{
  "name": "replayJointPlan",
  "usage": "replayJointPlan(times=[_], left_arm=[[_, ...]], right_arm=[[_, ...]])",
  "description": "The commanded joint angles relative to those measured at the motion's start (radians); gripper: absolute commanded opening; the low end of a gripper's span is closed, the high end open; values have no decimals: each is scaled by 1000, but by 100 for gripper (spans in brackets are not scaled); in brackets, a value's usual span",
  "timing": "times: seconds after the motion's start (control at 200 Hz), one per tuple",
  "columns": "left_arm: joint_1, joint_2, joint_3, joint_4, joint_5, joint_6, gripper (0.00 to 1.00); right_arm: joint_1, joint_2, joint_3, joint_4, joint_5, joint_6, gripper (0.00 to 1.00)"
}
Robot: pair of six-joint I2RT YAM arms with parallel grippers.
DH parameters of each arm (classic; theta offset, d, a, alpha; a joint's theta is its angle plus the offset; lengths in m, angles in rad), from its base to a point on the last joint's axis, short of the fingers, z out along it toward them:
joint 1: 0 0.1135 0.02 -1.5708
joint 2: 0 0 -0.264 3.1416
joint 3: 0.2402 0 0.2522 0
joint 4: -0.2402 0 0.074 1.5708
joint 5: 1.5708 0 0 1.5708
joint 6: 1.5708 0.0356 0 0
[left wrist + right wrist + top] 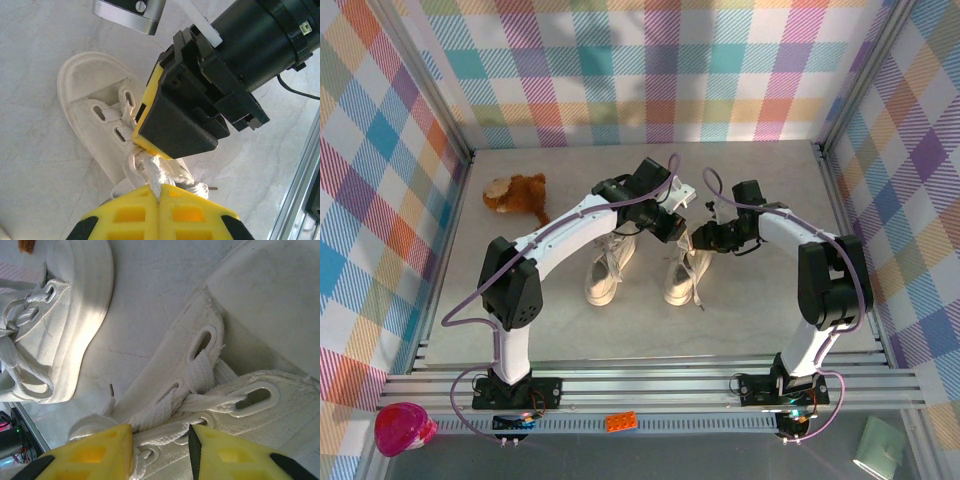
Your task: Tie the shoes
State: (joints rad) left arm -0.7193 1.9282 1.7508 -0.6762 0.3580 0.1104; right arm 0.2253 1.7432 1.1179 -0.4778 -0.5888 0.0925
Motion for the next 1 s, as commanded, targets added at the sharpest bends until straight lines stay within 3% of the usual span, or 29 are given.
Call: replayJointPlan(times=[0.0, 0.145, 0.205, 0.41, 0.65, 0.8, 0.995], left_arm=[[14, -23, -7, -8, 15, 16, 0], [18, -24, -8, -11, 9, 15, 0], [20, -24, -10, -13, 4, 15, 0], [24, -28, -19, -8, -5, 5, 0], [24, -27, -19, 3, 2, -3, 0], [24, -27, -20, 4, 12, -2, 0], [24, -35, -28, 0, 13, 2, 0]], right_arm=[[17, -11, 27, -53, -36, -46, 32], [20, -30, 33, -90, -19, -69, 6], [21, -59, 24, -87, 24, -58, 0], [21, -193, -42, -5, 129, 1, 0], [20, -239, -102, 59, 125, 36, 0], [20, -169, -74, 31, 31, 29, 21], [20, -99, -45, 23, 2, 20, 24]])
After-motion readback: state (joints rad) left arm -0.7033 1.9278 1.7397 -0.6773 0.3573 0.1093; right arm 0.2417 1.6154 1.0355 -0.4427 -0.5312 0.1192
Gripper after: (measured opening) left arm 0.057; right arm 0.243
